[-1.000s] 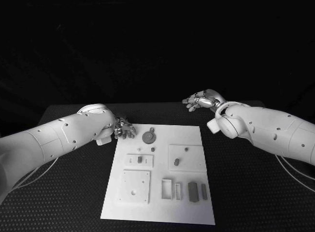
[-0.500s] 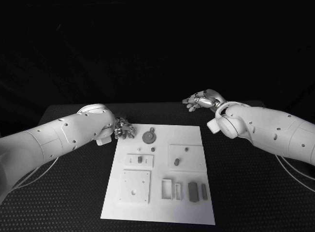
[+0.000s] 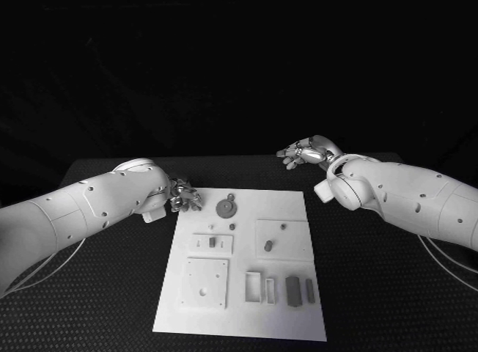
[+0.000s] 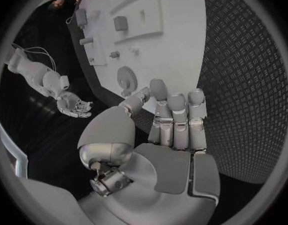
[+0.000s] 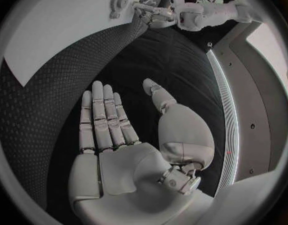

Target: Assemble the parts on the task board

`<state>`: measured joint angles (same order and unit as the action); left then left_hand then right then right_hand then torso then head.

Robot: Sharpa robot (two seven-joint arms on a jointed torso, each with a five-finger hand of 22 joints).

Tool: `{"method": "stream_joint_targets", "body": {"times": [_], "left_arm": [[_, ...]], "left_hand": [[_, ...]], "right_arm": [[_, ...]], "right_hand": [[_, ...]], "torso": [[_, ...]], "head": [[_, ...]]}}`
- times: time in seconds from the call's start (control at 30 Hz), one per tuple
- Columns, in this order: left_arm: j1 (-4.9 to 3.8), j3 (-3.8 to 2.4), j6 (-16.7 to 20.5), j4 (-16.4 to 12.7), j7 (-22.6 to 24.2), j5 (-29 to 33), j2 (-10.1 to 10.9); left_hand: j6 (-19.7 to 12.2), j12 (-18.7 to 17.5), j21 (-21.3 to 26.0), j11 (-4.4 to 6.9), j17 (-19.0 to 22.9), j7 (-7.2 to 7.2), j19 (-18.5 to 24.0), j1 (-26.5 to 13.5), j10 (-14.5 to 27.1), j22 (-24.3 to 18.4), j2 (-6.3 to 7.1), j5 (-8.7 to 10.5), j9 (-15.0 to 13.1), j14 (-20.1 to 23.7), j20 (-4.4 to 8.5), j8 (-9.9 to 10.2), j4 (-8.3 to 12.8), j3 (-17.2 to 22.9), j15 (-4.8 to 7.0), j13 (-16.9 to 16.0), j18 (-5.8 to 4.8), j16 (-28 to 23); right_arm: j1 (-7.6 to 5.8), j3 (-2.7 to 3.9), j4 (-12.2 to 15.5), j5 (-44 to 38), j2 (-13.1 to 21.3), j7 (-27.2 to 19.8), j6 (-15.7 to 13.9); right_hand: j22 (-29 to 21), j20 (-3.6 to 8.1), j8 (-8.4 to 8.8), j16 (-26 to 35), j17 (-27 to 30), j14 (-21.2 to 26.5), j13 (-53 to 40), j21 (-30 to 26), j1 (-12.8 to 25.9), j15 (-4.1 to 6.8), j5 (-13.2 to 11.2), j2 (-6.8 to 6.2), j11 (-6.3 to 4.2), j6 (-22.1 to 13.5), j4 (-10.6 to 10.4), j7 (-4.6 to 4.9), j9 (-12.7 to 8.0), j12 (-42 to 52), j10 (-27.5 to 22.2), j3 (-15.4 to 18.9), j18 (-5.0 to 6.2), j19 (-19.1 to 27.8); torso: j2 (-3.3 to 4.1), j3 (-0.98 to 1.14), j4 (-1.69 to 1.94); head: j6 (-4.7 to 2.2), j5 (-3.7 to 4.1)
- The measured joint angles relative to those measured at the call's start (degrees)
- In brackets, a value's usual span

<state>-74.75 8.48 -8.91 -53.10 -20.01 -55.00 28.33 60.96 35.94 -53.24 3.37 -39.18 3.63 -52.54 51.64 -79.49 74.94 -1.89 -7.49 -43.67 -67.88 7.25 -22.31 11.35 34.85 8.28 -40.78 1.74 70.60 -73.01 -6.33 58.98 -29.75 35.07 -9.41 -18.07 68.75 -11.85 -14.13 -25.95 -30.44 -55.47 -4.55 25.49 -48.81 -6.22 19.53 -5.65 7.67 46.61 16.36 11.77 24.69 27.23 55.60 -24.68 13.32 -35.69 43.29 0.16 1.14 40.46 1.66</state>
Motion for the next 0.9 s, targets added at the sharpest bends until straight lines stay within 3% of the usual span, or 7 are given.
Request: {"method": "stream_joint_targets", "body": {"times": [0.27, 0.6, 0.77, 0.9], "left_arm": [[-0.11, -0.04, 1.2, -6.59, -0.91, 3.53, 4.6], [-0.33, 0.13, 3.88, -17.74, -2.04, 4.49, 11.3], [-0.34, 0.67, 4.88, -21.71, -2.44, 2.95, 12.85], [-0.27, 1.92, 5.57, -23.76, -2.92, 1.42, 13.79]], "left_hand": [[0.2, 0.0, -0.22, 0.1, 0.0, 0.2, 0.0, 0.09, -0.28, -0.01, -0.09, 0.0, -0.01, -0.3, 0.0, -0.06, 0.0, 0.0, 0.09, 0.0, 0.0, 0.22], [0.21, 0.39, -0.64, 0.31, 0.09, 0.19, -0.42, 0.16, -0.88, -0.01, -0.16, -0.99, -0.02, -0.53, 0.2, -0.05, 0.17, 0.15, 0.11, 0.08, 0.0, 0.62], [0.24, 0.39, -0.63, 0.28, 0.13, 0.16, -0.43, 0.16, -1.26, -0.02, -0.16, -0.99, -0.03, -0.74, 0.19, -0.04, 0.27, 0.19, 0.13, 0.15, 0.0, 0.62], [0.36, 0.39, -0.89, 0.51, 0.16, 0.27, -0.92, 0.15, -1.51, -0.02, -0.16, -1.29, -0.05, -0.93, 0.31, -0.01, 0.27, 0.19, 0.13, 0.15, 0.01, 0.61]], "right_arm": [[0.01, 0.0, 0.0, 0.01, 0.33, 0.0, 0.0], [0.01, 0.0, -0.18, 0.02, 0.49, 0.0, 0.03], [0.01, 0.0, -0.22, 0.03, 0.57, 0.0, 0.06], [0.01, 0.0, -0.21, 0.03, 0.65, 0.01, 0.07]], "right_hand": [[0.03, 0.0, 0.0, 0.0, 0.0, 0.0, 0.05, 0.0, 0.0, 0.0, 0.0, 0.0, 0.0, 0.01, 0.0, -0.01, 0.0, 0.0, 0.0, 0.0, 0.0, 0.0], [0.08, 0.0, 0.0, 0.0, -0.01, 0.0, 0.05, -0.22, 0.0, 0.0, 0.0, 0.0, 0.0, 0.02, 0.0, -0.02, -0.04, 0.0, 0.0, 0.0, 0.0, 0.0], [0.08, 0.0, 0.0, 0.0, 0.0, 0.0, 0.11, -0.22, 0.0, 0.0, 0.0, 0.0, 0.0, 0.02, 0.0, -0.02, -0.05, 0.0, 0.0, 0.0, 0.0, 0.0], [0.08, 0.0, 0.0, 0.0, 0.05, 0.0, 0.11, -0.22, 0.0, 0.0, 0.0, 0.0, 0.0, 0.02, 0.0, -0.02, -0.05, 0.0, 0.0, 0.0, 0.0, 0.0]], "torso": [[-0.07, 0.03, 0.1], [-0.2, 0.05, 0.3], [-0.22, 0.04, 0.37], [-0.2, -0.03, 0.37]], "head": [[-0.05, 0.04], [-0.05, 0.11], [0.0, 0.04], [0.03, -0.04]]}}
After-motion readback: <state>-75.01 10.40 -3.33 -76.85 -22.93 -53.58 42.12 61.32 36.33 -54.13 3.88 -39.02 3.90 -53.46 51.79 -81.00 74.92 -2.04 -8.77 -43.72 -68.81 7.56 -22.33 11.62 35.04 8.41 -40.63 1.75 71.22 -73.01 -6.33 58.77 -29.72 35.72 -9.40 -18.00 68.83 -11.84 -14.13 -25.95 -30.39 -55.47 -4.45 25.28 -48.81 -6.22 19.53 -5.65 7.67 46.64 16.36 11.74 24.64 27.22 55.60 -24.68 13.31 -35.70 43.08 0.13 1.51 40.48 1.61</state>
